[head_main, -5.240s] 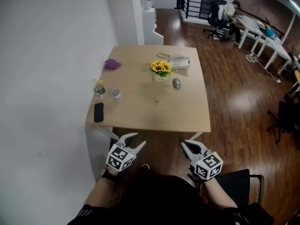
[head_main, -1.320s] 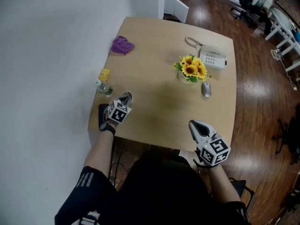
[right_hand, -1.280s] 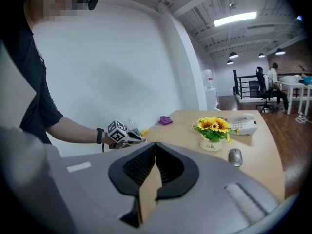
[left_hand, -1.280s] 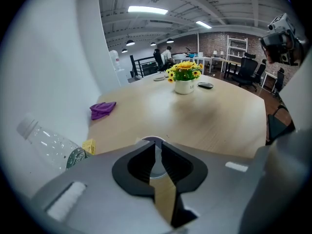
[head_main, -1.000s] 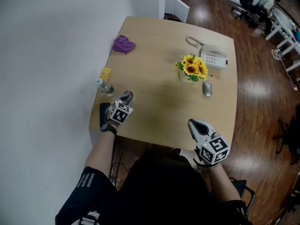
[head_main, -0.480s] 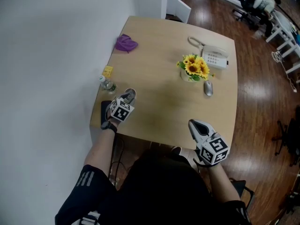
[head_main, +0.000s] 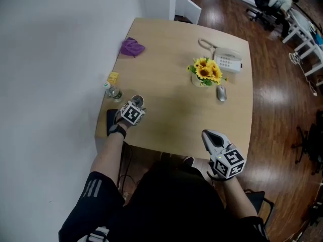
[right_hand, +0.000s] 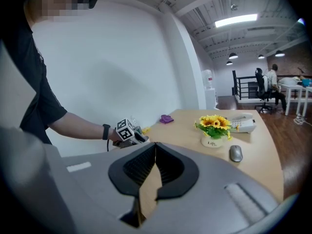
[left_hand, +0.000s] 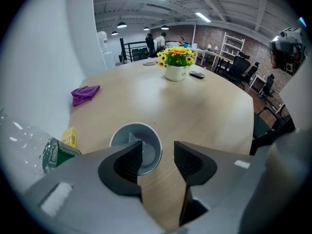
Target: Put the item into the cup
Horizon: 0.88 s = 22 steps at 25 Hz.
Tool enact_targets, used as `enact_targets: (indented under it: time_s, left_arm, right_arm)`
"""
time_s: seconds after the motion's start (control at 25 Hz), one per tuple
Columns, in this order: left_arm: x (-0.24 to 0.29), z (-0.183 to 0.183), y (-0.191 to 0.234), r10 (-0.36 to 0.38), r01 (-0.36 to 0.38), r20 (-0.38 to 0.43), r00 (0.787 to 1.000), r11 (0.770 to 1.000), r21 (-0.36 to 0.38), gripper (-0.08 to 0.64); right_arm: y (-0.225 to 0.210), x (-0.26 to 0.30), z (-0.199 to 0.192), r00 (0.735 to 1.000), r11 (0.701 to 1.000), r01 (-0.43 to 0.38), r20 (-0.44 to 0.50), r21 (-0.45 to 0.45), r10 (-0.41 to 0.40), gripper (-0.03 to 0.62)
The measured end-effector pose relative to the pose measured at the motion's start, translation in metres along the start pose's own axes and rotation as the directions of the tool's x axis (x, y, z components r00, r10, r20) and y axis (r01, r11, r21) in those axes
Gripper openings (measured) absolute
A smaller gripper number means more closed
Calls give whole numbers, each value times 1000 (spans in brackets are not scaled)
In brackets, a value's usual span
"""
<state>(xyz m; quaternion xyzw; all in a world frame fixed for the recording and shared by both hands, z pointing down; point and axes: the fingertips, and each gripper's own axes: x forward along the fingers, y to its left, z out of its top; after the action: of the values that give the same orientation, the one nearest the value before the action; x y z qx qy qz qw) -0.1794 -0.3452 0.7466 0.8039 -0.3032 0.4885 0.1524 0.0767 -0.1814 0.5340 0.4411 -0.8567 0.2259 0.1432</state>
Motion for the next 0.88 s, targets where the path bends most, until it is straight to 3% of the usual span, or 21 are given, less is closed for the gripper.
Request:
enact_targets:
  time_s: [0.2, 0.48, 0.72, 0.88]
  left_arm:
    - [-8, 4, 0, 17, -17, 18, 1000, 1000, 13, 199]
    - [-66, 42, -18, 7, -7, 212, 977, 1000, -2, 199]
    - [-138, 82, -67, -59, 33, 416, 907, 997, 69, 198]
    - [-169, 83, -110, -115, 83, 497, 860, 993, 86, 198]
  right_arm:
    - [-4, -5, 0, 1000, 1000, 17, 7, 5, -17, 9]
    - [-2, -5, 9, 999, 1000, 28, 29, -1, -28, 9]
    - [7, -6, 21, 997, 998, 52, 64, -16, -51, 9]
    - [23, -19, 22, 994, 998, 56, 93, -4, -55, 9]
